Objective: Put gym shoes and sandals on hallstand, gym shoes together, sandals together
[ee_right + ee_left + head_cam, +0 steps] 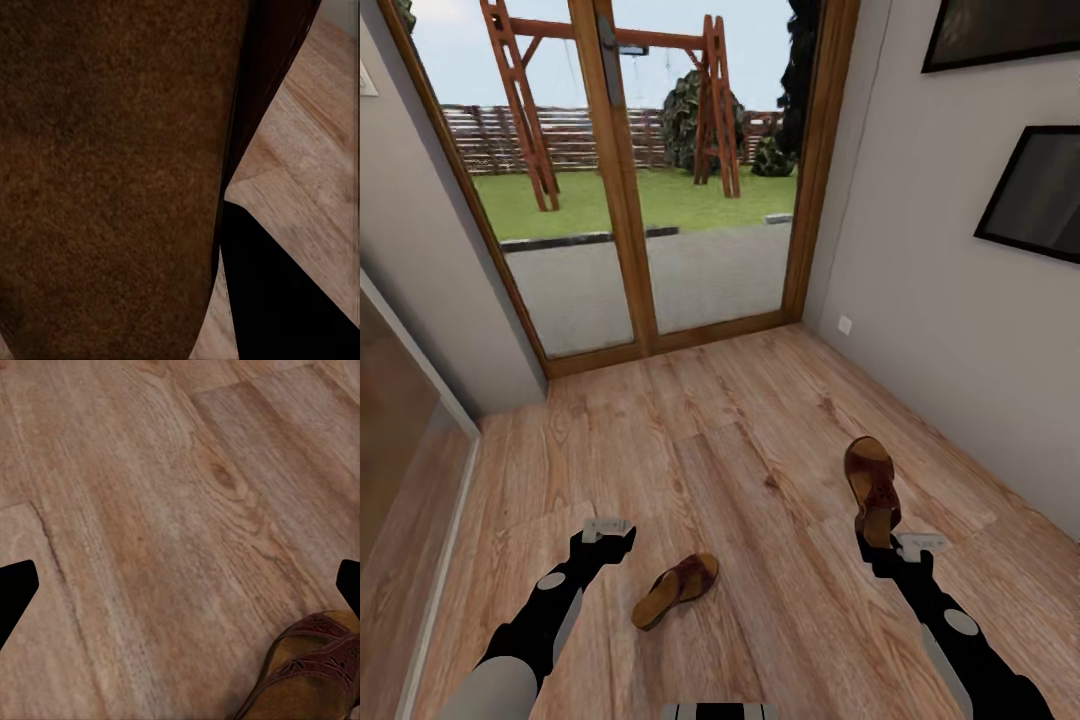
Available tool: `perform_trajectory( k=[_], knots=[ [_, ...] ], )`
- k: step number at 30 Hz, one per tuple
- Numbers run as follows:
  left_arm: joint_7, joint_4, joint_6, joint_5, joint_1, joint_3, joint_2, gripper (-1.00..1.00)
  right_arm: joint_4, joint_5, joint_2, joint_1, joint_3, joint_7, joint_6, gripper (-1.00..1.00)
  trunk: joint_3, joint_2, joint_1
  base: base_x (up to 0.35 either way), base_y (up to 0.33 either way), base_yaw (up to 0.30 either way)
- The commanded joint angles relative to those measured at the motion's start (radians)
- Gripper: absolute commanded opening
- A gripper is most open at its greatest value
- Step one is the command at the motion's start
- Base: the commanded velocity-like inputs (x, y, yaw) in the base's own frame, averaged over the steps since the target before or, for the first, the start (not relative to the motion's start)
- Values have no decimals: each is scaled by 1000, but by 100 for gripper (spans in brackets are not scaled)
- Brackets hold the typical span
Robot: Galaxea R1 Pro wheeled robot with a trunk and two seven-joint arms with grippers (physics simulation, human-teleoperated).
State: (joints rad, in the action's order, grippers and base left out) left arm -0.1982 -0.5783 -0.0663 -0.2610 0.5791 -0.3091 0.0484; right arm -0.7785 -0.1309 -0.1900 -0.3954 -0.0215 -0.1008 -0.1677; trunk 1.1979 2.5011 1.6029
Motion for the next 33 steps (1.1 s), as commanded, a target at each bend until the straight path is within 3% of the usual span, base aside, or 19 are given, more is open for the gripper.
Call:
perform_trajectory(
  k=[1,9,13,16,17,19,21,26,33],
  knots=[
    [-7,0,-4,-10,1,-8,1,100,1,-13,-2,0,-2,-8,-1,-100,1,0,0,1,1,-3],
    [-10,1,-4,-13,1,-8,2,100,-1,-15,2,0,-2,-8,0,-100,1,0,0,0,0,-1],
    [-15,13,-1,-26,-15,-3,-9,100,-50,-12,2,0,1,-8,13,-100,1,0,0,0,0,0],
    [-134,16,7,-50,-17,37,-103,100,-411,-14,7,-18,3,-11,400,-100,1,0,0,0,0,0],
    [-235,20,16,-96,-18,87,-155,100,-646,-18,17,-41,7,-14,664,-100,1,0,0,0,0,0],
    [-270,30,31,-136,-19,103,-164,100,-690,-22,40,-76,7,-38,771,-100,1,0,0,0,0,0],
    [-284,37,43,-164,-19,110,-166,100,-700,-23,54,-94,7,-63,817,-100,1,0,0,0,0,0],
    [-314,50,96,-277,-18,126,-167,100,-718,-24,87,-121,8,-137,900,-100,1,0,0,0,0,0],
    [-341,48,140,-355,-15,129,-159,100,-727,-24,94,-126,6,-157,919,-100,1,0,0,0,0,0]
  ],
)
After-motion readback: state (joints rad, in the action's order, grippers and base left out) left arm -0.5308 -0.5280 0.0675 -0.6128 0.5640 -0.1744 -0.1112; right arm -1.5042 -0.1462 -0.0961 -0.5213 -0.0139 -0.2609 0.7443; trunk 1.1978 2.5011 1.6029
